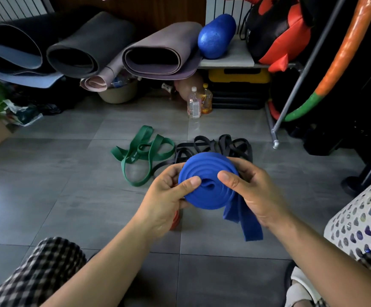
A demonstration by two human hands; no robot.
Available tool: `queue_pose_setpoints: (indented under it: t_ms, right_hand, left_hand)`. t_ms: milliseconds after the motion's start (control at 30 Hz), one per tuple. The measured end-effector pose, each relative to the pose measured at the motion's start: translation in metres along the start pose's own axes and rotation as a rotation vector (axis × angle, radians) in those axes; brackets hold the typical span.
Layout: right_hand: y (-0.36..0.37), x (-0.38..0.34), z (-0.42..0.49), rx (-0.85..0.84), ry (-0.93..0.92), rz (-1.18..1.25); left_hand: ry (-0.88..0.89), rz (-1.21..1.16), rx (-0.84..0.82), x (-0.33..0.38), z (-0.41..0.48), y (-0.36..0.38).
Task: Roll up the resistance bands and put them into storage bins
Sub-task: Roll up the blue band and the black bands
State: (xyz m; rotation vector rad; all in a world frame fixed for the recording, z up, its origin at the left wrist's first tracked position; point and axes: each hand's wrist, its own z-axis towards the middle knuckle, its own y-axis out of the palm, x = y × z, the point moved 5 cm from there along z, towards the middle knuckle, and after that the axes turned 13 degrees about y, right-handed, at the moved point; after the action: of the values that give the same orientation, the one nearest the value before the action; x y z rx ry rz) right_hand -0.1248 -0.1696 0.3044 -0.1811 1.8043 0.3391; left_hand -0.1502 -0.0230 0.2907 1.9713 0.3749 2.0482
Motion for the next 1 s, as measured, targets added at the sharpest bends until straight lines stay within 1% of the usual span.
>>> queue_pose_setpoints:
  t_ms: [133, 333, 400, 500, 567, 600, 633, 667, 700, 733, 767, 800, 833, 867, 900, 1000]
  right_hand:
    - [-0.002, -0.002, 0.002, 0.083, -0.028, -0.043]
    - [-0.008, -0.004, 0.006, 0.076, 0.037, -0.167]
    - [-0.007, 0.0, 0.006, 0.078, 0.036, -0.128]
    - [0.003, 0.011, 0.005, 0.087, 0.021, 0.052]
    - [0.007, 0.016, 0.006, 0.074, 0.033, 0.061]
    - [0.006, 0.016, 0.007, 0.059, 0.047, 0.049]
    - [0.003, 0.013, 0.008, 0.045, 0.059, 0.03]
    - [-0.001, 0.01, 0.009, 0.038, 0.075, 0.0]
    - [-0.006, 0.006, 0.01, 0.036, 0.09, -0.063]
    - [-0.011, 0.003, 0.011, 0.045, 0.093, -0.182]
    - [-0.013, 0.001, 0.012, 0.048, 0.087, -0.355]
    - [-0.012, 0.001, 0.012, 0.038, 0.092, -0.526]
    - [-0.009, 0.003, 0.011, 0.012, 0.097, -0.632]
    - [-0.007, 0.005, 0.011, -0.012, 0.106, -0.643]
    - [-0.005, 0.005, 0.01, -0.028, 0.112, -0.584]
    - [-0.006, 0.002, 0.008, -0.043, 0.117, -0.22]
  left_hand:
    - [0.035, -0.062, 0.085, -0.004, 0.0, 0.003]
    - [0.078, -0.161, 0.148, -0.003, 0.002, 0.005]
    - [0.085, -0.225, 0.157, -0.003, 0.003, 0.006]
    - [0.044, -0.342, 0.192, -0.014, -0.004, 0.01]
    - [0.015, -0.384, 0.205, -0.021, -0.007, 0.009]
    - [-0.002, -0.377, 0.186, -0.022, -0.007, 0.008]
    - [-0.028, -0.341, 0.148, -0.021, -0.006, 0.007]
    - [-0.047, -0.232, 0.088, -0.018, -0.003, 0.005]
    - [-0.043, -0.028, 0.017, -0.013, 0.001, -0.001]
    - [-0.025, 0.209, -0.063, -0.009, 0.006, -0.006]
    - [-0.004, 0.394, -0.144, -0.005, 0.009, -0.009]
    - [0.013, 0.494, -0.217, -0.004, 0.011, -0.009]
    - [0.019, 0.524, -0.262, -0.003, 0.011, -0.008]
    - [0.026, 0.517, -0.269, -0.002, 0.011, -0.007]
    - [0.039, 0.493, -0.241, 0.0, 0.011, -0.006]
    - [0.057, 0.305, -0.08, 0.007, 0.009, -0.007]
